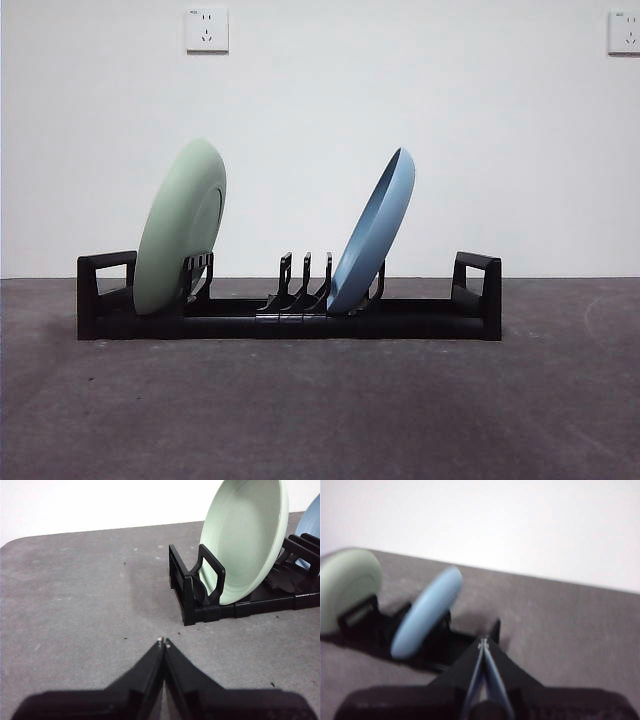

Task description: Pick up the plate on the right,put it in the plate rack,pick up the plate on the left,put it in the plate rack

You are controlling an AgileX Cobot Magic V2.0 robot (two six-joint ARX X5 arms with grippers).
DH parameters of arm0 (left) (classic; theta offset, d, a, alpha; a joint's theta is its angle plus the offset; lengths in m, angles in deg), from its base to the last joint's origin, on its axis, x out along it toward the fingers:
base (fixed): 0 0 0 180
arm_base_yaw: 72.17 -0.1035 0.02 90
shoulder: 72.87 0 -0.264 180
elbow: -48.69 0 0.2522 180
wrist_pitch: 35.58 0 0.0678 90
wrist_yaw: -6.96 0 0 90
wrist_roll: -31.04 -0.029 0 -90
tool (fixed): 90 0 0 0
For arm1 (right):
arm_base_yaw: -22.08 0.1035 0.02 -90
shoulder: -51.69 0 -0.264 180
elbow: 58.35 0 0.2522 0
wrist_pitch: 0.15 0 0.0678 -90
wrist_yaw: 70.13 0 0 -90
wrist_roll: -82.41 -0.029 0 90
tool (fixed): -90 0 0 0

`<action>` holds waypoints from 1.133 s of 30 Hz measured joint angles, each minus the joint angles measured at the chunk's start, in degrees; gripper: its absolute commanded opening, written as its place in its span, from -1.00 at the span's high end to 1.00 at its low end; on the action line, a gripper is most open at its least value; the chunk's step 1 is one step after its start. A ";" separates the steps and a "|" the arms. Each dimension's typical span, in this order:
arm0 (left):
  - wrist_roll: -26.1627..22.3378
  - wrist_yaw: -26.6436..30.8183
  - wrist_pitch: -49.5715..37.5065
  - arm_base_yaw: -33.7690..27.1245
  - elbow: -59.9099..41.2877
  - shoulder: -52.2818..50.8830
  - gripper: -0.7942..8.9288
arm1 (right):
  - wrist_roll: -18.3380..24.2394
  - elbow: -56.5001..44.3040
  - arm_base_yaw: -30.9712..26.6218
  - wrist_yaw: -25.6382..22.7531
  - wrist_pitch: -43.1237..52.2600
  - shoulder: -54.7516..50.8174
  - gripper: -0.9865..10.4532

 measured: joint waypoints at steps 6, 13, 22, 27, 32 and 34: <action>0.00 0.00 -0.02 0.00 0.00 0.00 0.84 | -0.28 -11.67 -4.00 -0.02 2.73 -8.96 0.82; 0.00 0.00 0.00 0.00 0.00 0.00 0.84 | -2.27 -21.62 -4.42 -0.02 4.66 -16.87 0.82; 0.00 0.00 -0.02 0.00 0.00 0.00 0.84 | -5.40 -27.34 -4.42 -0.02 4.94 -20.76 0.82; 0.00 0.00 -0.02 0.00 0.00 0.00 0.84 | -7.67 -27.63 -4.39 -0.04 5.18 -20.79 0.82; 0.00 0.00 -0.02 0.00 0.00 0.00 0.84 | -8.66 -27.63 -4.39 -0.11 5.18 -20.79 0.82; 0.00 0.02 -0.02 0.00 0.00 0.00 0.84 | -8.83 -27.63 -4.39 -0.11 5.18 -20.79 0.82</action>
